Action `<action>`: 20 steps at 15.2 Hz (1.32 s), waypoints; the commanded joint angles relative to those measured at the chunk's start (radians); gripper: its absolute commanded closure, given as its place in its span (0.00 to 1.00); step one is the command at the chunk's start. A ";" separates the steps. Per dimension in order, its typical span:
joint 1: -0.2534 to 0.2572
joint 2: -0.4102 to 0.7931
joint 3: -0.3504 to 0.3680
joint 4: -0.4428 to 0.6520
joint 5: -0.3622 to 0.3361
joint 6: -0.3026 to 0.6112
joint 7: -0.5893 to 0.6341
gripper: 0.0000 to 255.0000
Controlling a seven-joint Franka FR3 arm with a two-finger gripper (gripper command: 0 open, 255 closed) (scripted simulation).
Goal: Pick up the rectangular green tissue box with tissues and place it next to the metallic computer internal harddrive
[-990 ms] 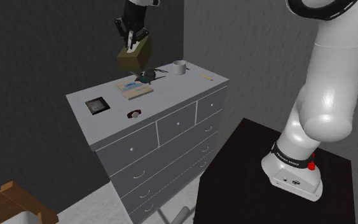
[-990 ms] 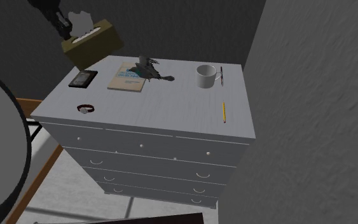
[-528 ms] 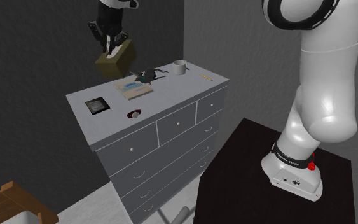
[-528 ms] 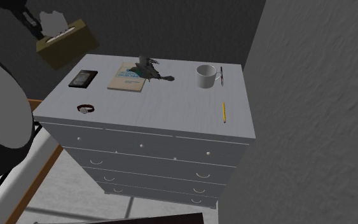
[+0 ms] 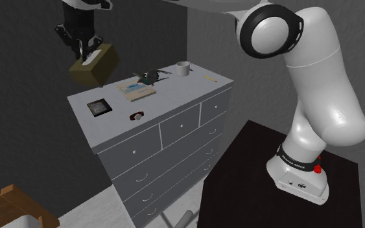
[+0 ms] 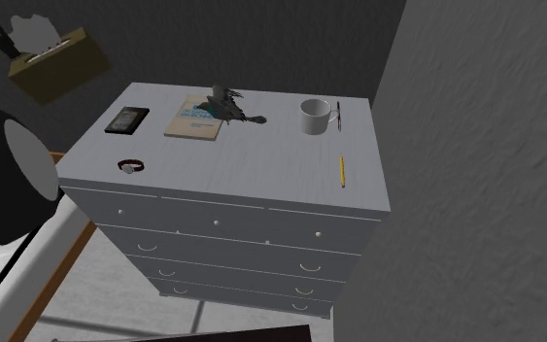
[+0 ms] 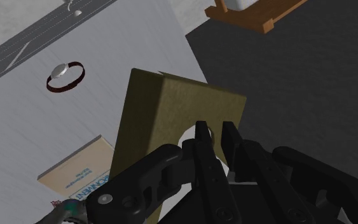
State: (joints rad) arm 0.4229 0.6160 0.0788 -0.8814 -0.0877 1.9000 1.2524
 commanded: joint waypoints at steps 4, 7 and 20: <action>0.008 -0.009 -0.001 -0.083 -0.006 0.074 0.018 1.00; 0.005 -0.027 -0.001 -0.153 -0.006 0.126 0.021 1.00; -0.001 -0.048 -0.003 -0.363 -0.011 0.314 0.034 1.00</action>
State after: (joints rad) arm 0.4223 0.5729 0.0761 -1.2214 -0.0985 2.1954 1.2843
